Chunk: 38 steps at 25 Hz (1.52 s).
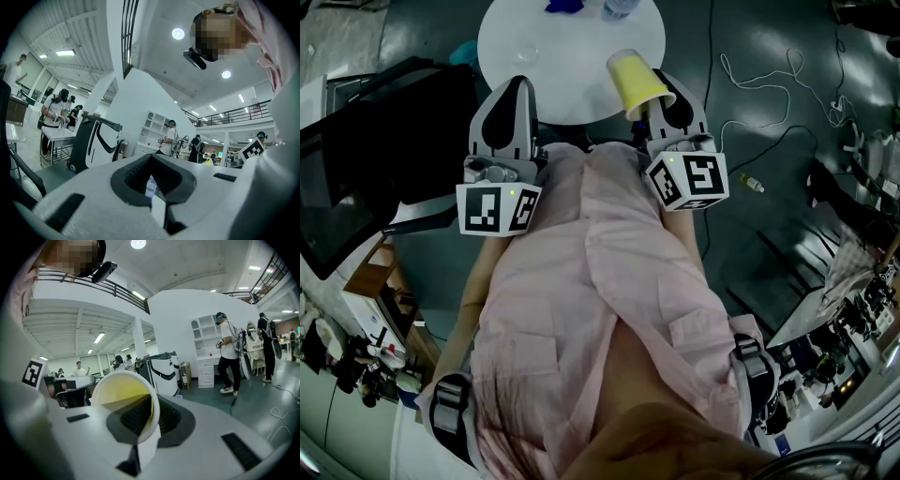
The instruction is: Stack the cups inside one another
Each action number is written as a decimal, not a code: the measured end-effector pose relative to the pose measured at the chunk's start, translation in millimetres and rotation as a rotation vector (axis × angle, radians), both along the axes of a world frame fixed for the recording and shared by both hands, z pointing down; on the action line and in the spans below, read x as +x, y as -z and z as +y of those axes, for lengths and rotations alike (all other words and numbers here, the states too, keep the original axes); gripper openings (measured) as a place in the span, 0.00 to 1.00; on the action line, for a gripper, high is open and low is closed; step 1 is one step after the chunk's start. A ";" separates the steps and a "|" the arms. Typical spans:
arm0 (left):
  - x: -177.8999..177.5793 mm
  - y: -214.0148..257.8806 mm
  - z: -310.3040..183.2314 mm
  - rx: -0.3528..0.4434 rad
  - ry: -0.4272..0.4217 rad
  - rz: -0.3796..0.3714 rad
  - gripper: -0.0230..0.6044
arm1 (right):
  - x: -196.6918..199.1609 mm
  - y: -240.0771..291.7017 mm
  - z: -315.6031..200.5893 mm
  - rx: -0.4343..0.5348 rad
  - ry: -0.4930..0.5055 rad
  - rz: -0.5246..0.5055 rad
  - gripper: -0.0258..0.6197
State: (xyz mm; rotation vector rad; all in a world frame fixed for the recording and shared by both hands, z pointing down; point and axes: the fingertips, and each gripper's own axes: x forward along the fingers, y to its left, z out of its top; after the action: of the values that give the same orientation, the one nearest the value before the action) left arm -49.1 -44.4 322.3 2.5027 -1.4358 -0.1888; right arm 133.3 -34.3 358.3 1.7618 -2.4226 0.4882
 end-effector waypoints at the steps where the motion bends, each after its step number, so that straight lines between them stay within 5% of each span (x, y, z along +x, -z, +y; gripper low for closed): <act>1: 0.1 -0.6 0.3 0.000 0.000 0.000 0.06 | 0.3 -0.4 0.5 0.000 -0.001 0.001 0.10; 17: -14.2 -7.4 -0.2 -0.015 0.012 -0.027 0.06 | -5.9 -0.8 0.0 -0.023 -0.011 0.002 0.10; 26: -52.2 -9.8 -16.8 -0.013 0.078 -0.047 0.06 | -18.8 -3.2 -10.4 -0.052 0.003 0.022 0.10; 38: -93.0 -10.6 -58.1 -0.055 0.015 -0.048 0.06 | -65.4 5.1 -45.3 -0.102 -0.005 0.061 0.10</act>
State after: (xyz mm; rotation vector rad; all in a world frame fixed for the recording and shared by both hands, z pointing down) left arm -142.1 -102.5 332.8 2.4685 -1.4583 -0.0914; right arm 67.9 -79.6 353.3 1.7167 -2.3096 0.5400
